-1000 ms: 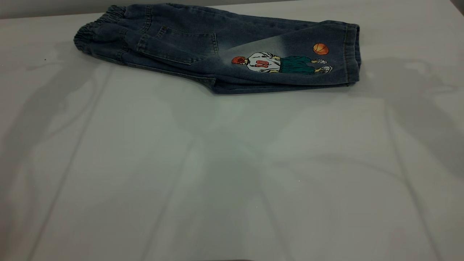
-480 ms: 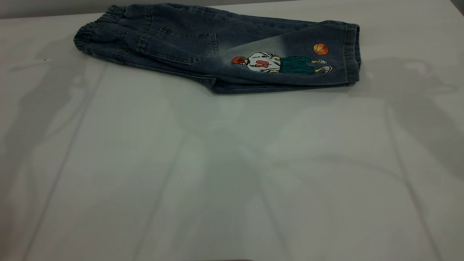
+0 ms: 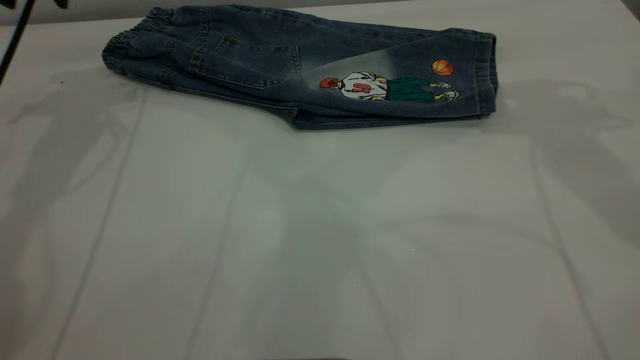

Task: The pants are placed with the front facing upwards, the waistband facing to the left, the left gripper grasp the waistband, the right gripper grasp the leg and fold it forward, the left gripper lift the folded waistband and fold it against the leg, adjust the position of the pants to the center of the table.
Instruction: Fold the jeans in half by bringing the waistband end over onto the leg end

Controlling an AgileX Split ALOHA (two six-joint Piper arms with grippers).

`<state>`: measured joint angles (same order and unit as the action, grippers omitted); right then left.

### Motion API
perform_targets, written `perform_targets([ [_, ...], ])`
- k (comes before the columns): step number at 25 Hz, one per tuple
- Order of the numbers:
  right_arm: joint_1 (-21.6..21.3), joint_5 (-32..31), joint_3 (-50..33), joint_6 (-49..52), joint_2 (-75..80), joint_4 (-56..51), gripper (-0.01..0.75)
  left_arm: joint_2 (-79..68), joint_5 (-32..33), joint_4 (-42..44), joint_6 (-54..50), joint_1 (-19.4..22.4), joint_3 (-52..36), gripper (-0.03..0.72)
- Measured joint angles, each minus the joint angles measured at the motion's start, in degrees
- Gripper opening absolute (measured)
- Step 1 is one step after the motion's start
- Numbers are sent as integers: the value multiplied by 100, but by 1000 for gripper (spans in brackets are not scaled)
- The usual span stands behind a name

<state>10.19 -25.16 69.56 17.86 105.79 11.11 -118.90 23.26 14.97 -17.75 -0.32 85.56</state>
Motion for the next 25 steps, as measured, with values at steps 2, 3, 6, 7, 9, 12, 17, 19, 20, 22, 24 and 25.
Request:
perform_targets([
  [2,0,0,0,0,0,0,438,0,256,-279,225,-66,5,486],
  [3,0,0,0,0,0,0,438,0,430,-392,353,-85,5,485],
  [6,0,0,0,-3,0,0,438,0,862,-685,767,-97,5,485],
  [7,0,0,0,-3,0,0,438,0,966,-791,895,-97,5,485],
  [9,0,34,0,-62,0,70,438,0,1119,-1048,1156,-99,24,485],
  [12,0,92,0,-80,0,250,438,-5,1742,-1594,1551,-99,300,485],
  [17,0,87,0,-87,0,288,438,-5,2514,-2143,2302,-99,1110,485],
  [19,0,92,0,-87,0,288,438,-13,2386,-2238,2401,-64,1376,485],
  [20,0,98,0,-80,0,276,438,-39,2289,-2271,2418,-12,1500,485],
  [22,0,110,0,-45,0,177,438,-141,2078,-2377,2439,101,1678,485],
  [24,0,117,0,-11,0,54,438,-320,1917,-2466,2446,231,1803,485],
  [25,0,120,0,-3,0,-47,438,-440,1830,-2510,2460,285,1852,485],
])
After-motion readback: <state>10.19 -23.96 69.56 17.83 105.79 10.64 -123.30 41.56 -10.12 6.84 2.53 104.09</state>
